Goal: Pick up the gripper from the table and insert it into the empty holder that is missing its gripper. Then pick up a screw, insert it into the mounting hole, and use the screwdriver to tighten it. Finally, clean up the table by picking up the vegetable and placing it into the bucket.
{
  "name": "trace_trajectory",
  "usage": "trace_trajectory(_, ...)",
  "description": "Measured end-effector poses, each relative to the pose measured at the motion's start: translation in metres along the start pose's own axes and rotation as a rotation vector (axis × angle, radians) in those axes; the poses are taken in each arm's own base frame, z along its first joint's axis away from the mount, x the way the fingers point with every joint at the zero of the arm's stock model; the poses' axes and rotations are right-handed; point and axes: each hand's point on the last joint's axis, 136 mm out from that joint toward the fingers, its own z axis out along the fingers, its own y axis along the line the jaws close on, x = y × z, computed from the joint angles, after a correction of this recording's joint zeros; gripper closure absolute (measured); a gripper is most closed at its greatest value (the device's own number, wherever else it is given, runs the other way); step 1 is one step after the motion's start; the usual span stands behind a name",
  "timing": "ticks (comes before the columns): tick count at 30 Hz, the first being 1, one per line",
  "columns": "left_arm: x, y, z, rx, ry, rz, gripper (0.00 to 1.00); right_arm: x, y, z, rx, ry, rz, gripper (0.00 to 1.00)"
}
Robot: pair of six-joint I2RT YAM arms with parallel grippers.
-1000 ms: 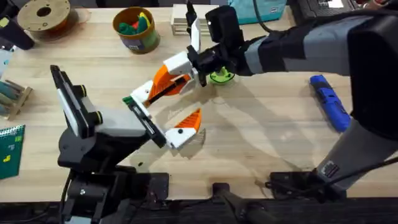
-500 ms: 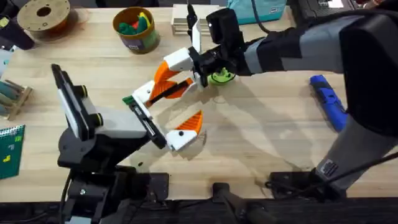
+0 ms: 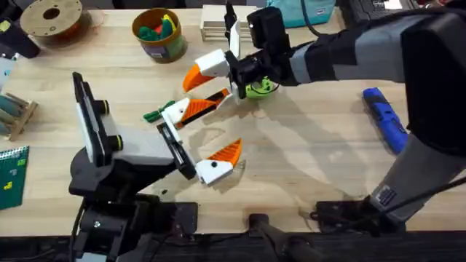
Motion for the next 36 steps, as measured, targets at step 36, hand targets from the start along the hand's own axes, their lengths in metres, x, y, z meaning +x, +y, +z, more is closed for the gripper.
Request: trace_trajectory(36, 0.0, 0.0, 0.0, 0.001, 0.001, -0.001, 0.015, -0.046, 0.064, -0.185, 1.1, -0.458, -0.314, 0.191)
